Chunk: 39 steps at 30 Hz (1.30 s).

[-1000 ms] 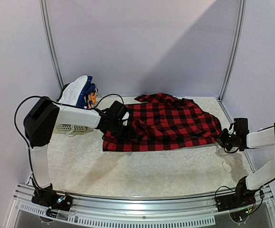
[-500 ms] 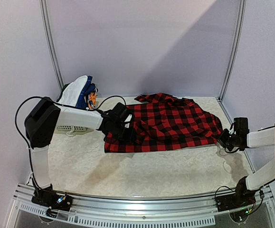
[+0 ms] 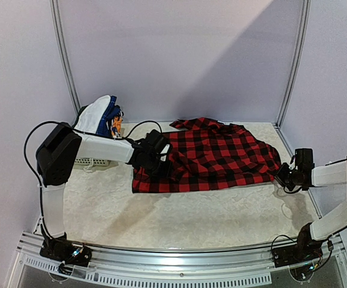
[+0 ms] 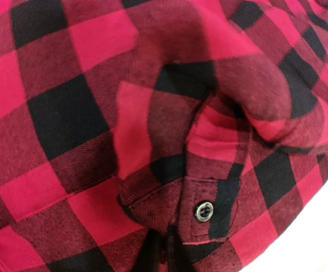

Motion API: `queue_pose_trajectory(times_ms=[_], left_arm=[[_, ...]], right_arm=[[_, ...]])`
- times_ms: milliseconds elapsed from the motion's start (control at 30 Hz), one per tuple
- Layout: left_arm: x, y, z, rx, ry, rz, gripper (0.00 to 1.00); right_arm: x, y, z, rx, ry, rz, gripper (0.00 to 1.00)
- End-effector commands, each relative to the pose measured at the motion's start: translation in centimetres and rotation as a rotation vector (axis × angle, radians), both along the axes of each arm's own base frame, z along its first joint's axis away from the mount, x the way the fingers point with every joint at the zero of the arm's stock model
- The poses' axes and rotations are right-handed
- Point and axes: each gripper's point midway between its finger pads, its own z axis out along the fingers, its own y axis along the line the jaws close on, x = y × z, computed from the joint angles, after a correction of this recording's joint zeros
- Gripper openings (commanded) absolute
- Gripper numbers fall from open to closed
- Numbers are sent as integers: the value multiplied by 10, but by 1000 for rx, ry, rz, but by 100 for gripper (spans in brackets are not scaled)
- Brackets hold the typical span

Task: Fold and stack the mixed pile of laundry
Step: Adjust the flattened shirt at the center of the board.

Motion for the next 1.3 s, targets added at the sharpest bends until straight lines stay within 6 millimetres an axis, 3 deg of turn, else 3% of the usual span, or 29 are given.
queue_pose_trajectory(times_ms=[0,200,400,567,1033,1267], left_arm=[[-2,-12,1,-16,-3,-27,0],[-15,-19,36,-18,-33,-90,0],[-30,2,73,33,-27,-125,0],[-45,21,87,45,12,-145,0],[-34,72,55,169,102,-66,0],[-33,75,41,177,133,-54,8]], right_arm=[[4,-6,5,-27,0,-14,0],[0,-12,3,-50,17,-39,0],[-3,-19,5,-75,26,-70,0],[-4,-19,4,-79,34,-74,0],[-3,-23,3,-91,41,-89,0],[-2,-22,3,-88,43,-87,1]])
